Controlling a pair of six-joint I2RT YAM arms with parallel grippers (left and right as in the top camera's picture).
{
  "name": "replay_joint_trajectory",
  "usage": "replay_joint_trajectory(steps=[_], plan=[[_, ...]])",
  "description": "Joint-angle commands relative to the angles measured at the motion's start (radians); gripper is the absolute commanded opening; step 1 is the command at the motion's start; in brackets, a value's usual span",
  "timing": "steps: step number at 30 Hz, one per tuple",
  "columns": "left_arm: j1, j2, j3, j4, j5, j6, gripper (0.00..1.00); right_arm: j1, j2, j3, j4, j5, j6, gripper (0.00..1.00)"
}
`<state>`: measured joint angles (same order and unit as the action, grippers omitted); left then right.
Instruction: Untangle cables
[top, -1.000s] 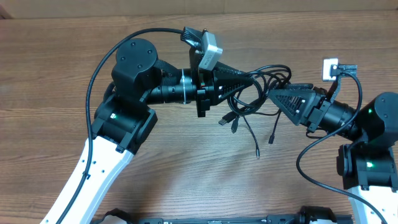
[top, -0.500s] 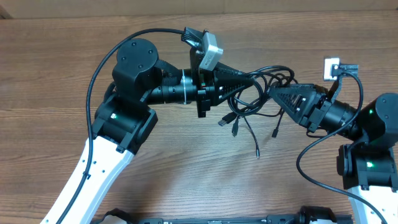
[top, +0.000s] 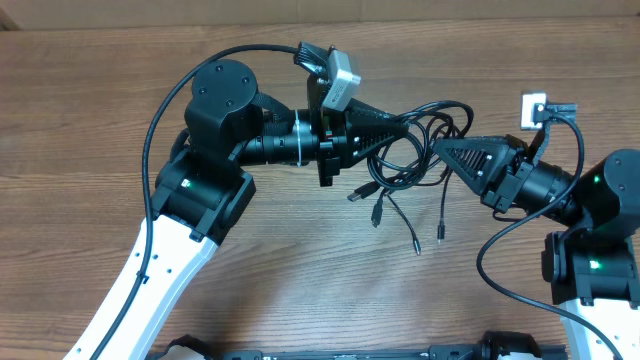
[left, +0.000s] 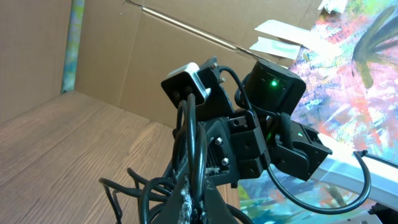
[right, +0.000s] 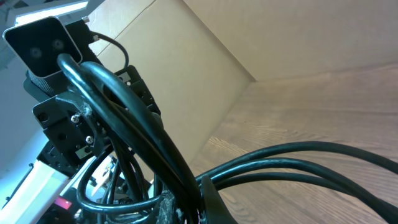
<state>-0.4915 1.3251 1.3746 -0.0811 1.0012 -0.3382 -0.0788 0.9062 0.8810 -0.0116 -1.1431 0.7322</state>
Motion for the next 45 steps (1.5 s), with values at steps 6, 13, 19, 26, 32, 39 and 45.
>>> replay_joint_trajectory(steps=[6,13,19,26,32,39,45], plan=[[-0.012,0.012,0.019,0.031,-0.003,-0.008,0.04,-0.001,-0.007,0.01,-0.07,0.032,-0.005,0.04],[-0.012,0.01,0.019,0.134,0.014,-0.06,0.04,-0.001,-0.007,0.01,-0.172,0.137,-0.016,0.04],[-0.012,0.0,0.019,0.143,0.013,-0.059,0.04,-0.001,-0.007,0.01,-0.337,0.286,-0.08,0.04],[-0.012,0.0,0.019,0.146,0.013,-0.059,0.04,-0.001,-0.008,0.01,-0.404,0.369,-0.102,0.04],[-0.01,0.001,0.019,0.146,0.005,-0.058,0.04,-0.001,-0.008,0.011,-0.403,0.348,-0.102,0.04],[0.054,0.001,0.019,0.089,-0.092,-0.161,0.04,-0.001,-0.008,0.011,-0.348,0.051,-0.331,0.45],[0.066,0.002,0.019,0.052,-0.054,-0.194,0.04,-0.001,-0.008,0.011,-0.261,0.027,-0.342,0.64]])
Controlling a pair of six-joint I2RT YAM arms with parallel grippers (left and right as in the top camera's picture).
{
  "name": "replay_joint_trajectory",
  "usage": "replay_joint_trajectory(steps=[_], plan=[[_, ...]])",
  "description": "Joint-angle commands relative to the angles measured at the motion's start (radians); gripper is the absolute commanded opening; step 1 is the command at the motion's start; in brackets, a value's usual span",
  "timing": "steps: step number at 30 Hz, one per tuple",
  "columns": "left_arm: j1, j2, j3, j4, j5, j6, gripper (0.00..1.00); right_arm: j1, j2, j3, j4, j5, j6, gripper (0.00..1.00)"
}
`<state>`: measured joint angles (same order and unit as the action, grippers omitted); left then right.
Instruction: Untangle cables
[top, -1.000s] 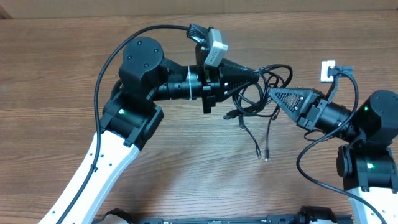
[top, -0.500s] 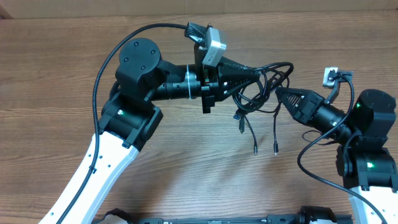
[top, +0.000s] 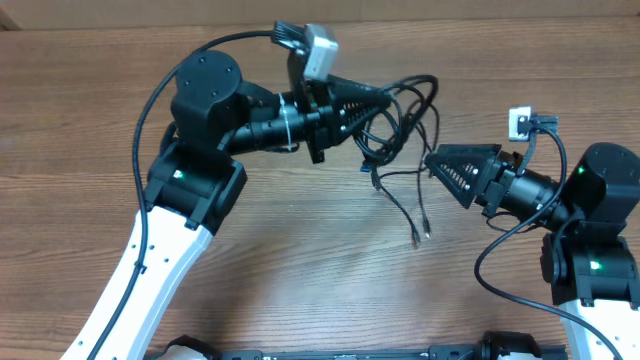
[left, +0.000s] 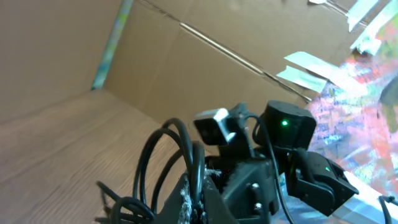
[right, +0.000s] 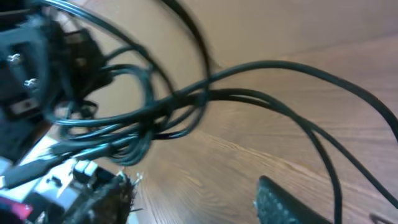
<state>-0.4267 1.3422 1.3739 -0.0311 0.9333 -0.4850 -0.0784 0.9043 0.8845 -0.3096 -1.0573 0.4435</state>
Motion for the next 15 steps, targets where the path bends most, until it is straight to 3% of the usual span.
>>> replay_joint_trajectory(steps=[1,3,15], plan=[[0.001,-0.015,0.019,0.002,0.029,-0.047,0.04,-0.002,-0.006,0.007,0.053,-0.058,-0.059,0.67],[0.001,-0.016,0.019,0.002,0.067,-0.056,0.04,-0.002,-0.006,0.007,0.092,-0.051,-0.083,0.75],[-0.021,-0.015,0.019,0.006,0.118,-0.124,0.04,-0.002,-0.006,0.007,0.201,0.037,-0.113,0.98]])
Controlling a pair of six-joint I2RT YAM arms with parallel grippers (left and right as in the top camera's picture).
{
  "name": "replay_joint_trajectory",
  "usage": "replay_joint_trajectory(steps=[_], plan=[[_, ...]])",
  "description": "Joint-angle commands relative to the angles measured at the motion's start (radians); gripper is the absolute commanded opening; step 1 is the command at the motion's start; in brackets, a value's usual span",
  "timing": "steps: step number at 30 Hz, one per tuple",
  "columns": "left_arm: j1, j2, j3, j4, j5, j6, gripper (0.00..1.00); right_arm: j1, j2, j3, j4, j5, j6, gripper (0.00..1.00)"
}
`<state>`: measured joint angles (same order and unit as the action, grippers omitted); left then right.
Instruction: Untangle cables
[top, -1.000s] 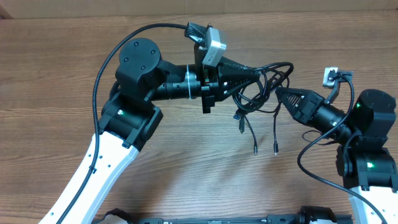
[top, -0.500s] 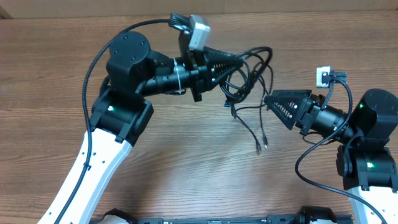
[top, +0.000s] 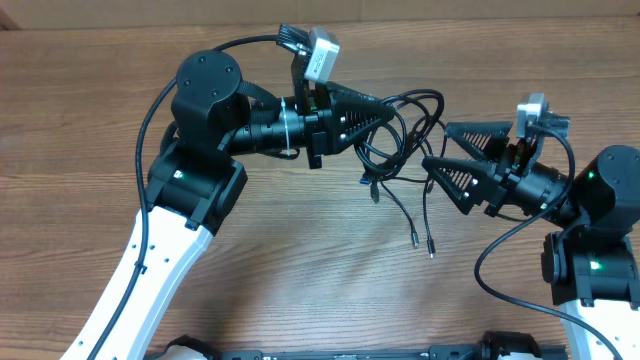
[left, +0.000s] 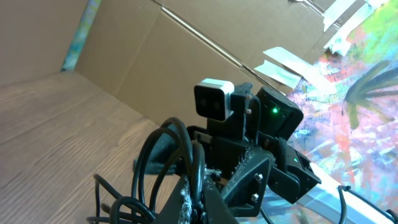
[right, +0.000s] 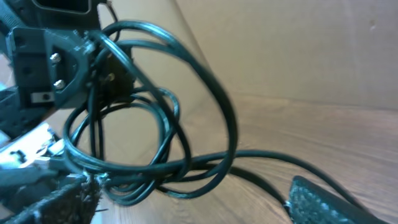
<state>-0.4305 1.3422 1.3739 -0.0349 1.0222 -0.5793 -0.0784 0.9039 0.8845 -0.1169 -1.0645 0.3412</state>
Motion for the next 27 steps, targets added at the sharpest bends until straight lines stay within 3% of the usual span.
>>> replay_joint_trajectory(steps=[1,9,11,15,20,23,27], plan=[[-0.026,-0.015,0.019,0.01,0.029,-0.031,0.04,-0.002,-0.006,0.007,0.014,0.047,-0.01,0.98],[-0.062,-0.013,0.019,0.01,0.021,-0.03,0.04,-0.002,-0.005,0.007,0.02,0.046,-0.01,0.97],[-0.072,-0.011,0.019,0.01,0.021,-0.03,0.04,-0.002,-0.005,0.007,0.02,0.046,-0.01,0.86],[-0.074,-0.003,0.019,0.01,0.017,-0.027,0.04,-0.002,-0.005,0.007,0.02,0.043,-0.01,0.53],[-0.074,-0.002,0.019,0.01,0.014,-0.027,0.04,-0.002,-0.005,0.007,0.021,0.031,-0.01,0.24],[-0.074,0.003,0.019,0.01,0.014,-0.027,0.04,-0.002,-0.005,0.007,0.023,0.03,-0.009,0.13],[-0.075,0.012,0.019,0.009,0.014,-0.027,0.04,-0.002,-0.005,0.007,0.031,0.001,-0.005,0.12]])
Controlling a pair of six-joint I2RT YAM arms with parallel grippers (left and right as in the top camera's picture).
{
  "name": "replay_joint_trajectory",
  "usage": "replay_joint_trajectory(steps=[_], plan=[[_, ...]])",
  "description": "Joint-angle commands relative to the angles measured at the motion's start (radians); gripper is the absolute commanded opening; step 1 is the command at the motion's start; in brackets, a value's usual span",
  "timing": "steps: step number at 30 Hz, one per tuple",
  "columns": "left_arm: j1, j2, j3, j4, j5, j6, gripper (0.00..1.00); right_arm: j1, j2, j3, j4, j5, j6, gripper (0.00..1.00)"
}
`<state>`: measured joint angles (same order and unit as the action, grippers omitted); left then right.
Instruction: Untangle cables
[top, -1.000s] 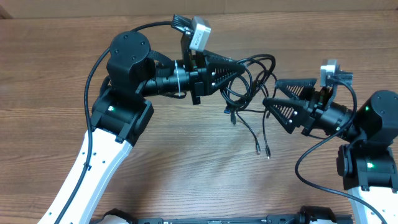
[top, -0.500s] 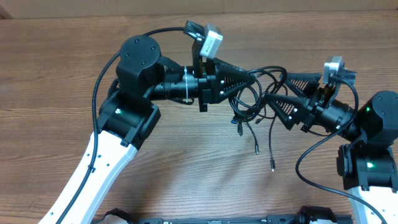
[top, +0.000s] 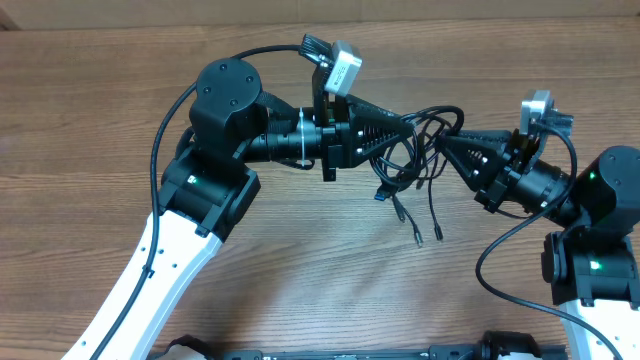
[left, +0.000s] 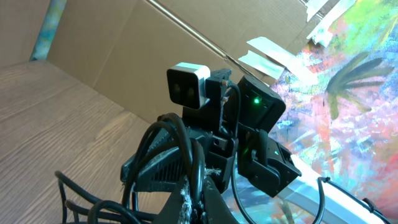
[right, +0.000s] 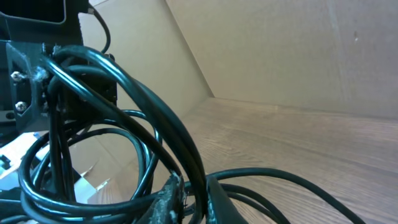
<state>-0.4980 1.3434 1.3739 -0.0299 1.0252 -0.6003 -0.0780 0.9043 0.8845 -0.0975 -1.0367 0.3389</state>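
Note:
A tangle of thin black cables (top: 414, 168) hangs above the wooden table (top: 290, 270) between my two arms. My left gripper (top: 408, 127) is shut on a strand at the tangle's left side; in the left wrist view the cable (left: 169, 132) loops up from the closed left gripper (left: 200, 194). My right gripper (top: 443, 146) is shut on strands at the right side, where thick loops (right: 155, 109) rise from the right gripper (right: 194, 198). Several loose plug ends (top: 418, 238) dangle toward the table below the tangle.
Both arms meet over the middle of the table, fingertips a few centimetres apart. Each arm's own black camera lead (top: 505, 240) arcs beside it. Cardboard walls (right: 298, 56) surround the table's far side.
My right gripper stood open beside the tangle; now it is shut on the cables. The left gripper, still holding its strand, sits slightly further right and nearer.
First both grippers were shut on the bundle. Then the right gripper had let go and was apart from it, while the left held the bundle further back. Then the right stood open at the tangle, and now it grips it again.

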Motion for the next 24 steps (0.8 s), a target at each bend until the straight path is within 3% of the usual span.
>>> replay_joint_trajectory(steps=[1,8,16,18,24], plan=[[-0.007,0.012,0.019,0.004,0.011,-0.006,0.04,-0.002,-0.006,0.007,0.014,-0.031,-0.003,0.15],[-0.008,0.012,0.019,0.005,0.011,-0.016,0.04,-0.002,-0.005,0.007,0.016,-0.031,-0.004,0.54],[-0.033,0.012,0.019,0.005,-0.003,-0.04,0.04,-0.002,-0.006,0.007,0.043,-0.031,-0.004,0.57],[-0.061,0.013,0.019,0.005,-0.031,-0.043,0.04,-0.002,-0.006,0.007,0.061,-0.031,-0.003,0.54],[-0.085,0.013,0.019,0.008,-0.068,-0.043,0.04,-0.002,-0.006,0.007,0.063,-0.043,-0.003,0.11]])
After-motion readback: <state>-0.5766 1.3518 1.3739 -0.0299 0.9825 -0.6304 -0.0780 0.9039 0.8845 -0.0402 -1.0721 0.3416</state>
